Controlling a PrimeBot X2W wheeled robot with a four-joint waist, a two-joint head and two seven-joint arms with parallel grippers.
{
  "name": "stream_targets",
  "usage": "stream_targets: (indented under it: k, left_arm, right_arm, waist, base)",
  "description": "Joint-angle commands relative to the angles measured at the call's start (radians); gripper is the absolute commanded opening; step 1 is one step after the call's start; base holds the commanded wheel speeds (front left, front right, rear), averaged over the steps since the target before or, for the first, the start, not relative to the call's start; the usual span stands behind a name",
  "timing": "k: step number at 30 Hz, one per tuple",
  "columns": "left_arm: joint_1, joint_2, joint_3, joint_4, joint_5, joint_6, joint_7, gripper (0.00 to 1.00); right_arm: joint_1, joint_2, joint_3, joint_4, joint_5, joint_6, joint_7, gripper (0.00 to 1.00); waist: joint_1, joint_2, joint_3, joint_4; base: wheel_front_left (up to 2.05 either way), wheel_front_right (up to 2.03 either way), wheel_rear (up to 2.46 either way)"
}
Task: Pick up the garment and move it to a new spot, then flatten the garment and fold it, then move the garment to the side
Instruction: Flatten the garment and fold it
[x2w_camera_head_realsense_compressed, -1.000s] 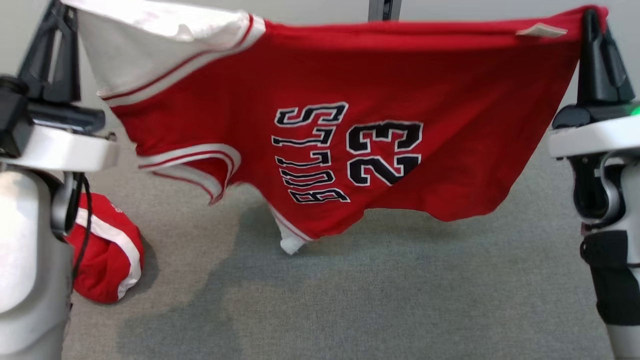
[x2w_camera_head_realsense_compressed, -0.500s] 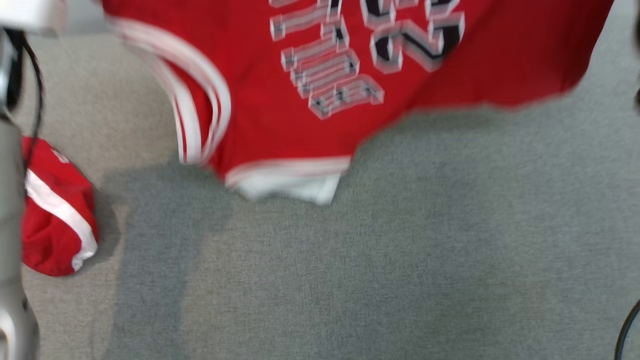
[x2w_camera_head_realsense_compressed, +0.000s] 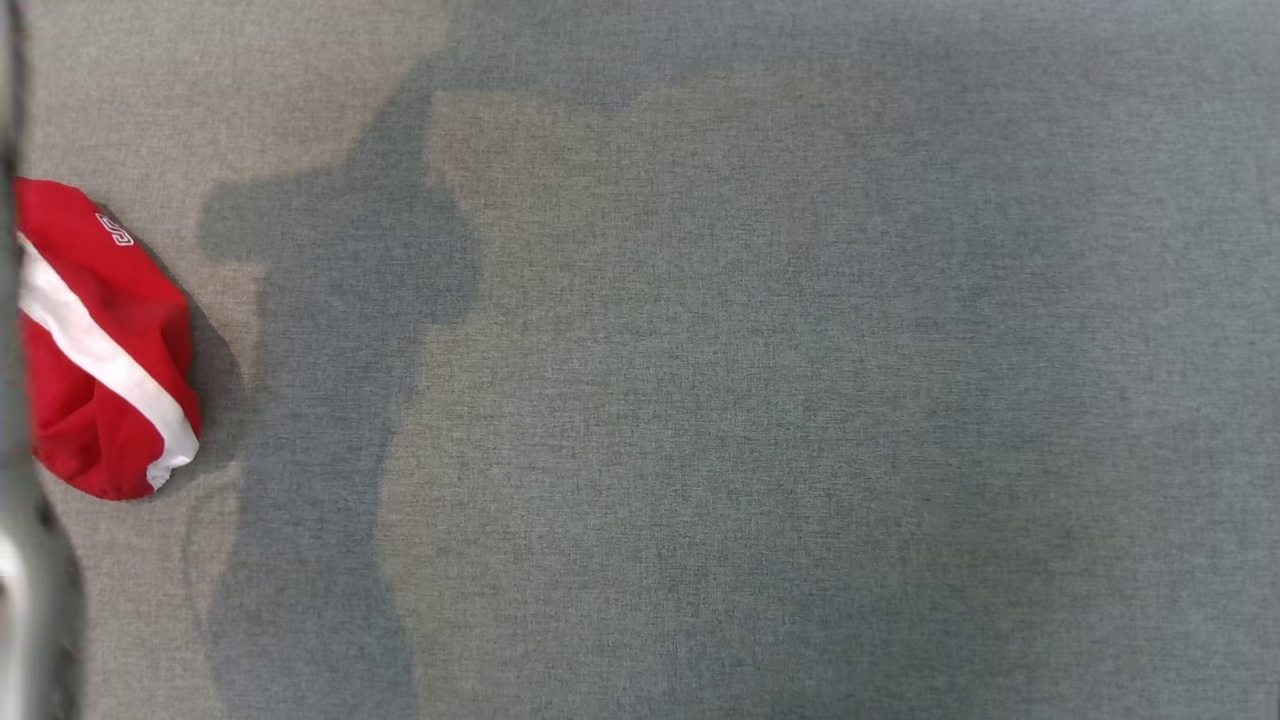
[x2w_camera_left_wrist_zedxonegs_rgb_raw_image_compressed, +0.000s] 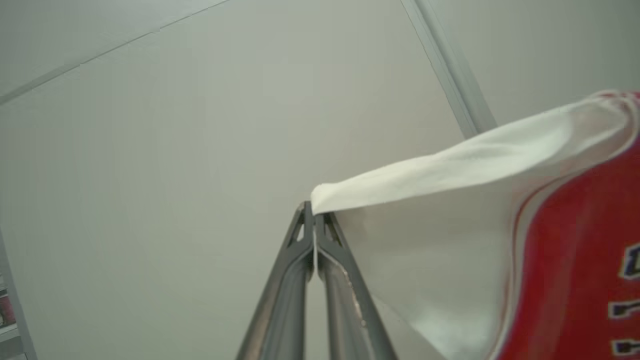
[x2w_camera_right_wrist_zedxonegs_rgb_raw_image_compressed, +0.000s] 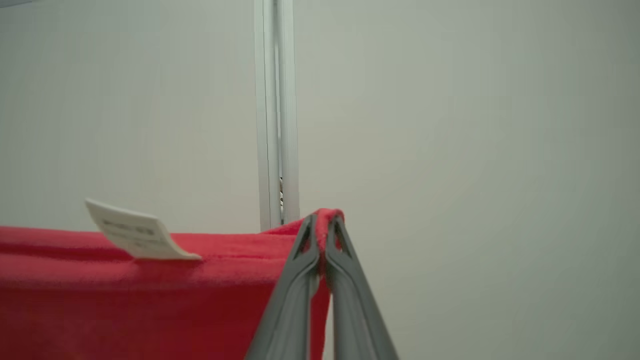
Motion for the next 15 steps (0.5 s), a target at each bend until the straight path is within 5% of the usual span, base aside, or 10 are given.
stream_targets:
  k: [1, 15]
  left_arm:
    - [0.081, -0.006, -0.001, -0.004, -0.009, 0.006, 0.001, 0.0]
    - [0.845, -0.168, 0.059, -0.055, -0.091, 0.04, 0.0, 0.0]
  right_arm:
    - [0.068, -0.012, -0.007, 0.009, 0.009, 0.0, -0.004, 0.0]
    - [0.762, 0.02, 0.067, 0.013, 0.197, 0.0, -0.004, 0.0]
  waist:
    - [-0.0001, 0.0, -0.001, 0.004]
    - [-0.0001, 0.0, -0.16, -0.013]
  base:
    - [0.0, 0.0, 0.0]
    - [0.0, 0.0, 0.0]
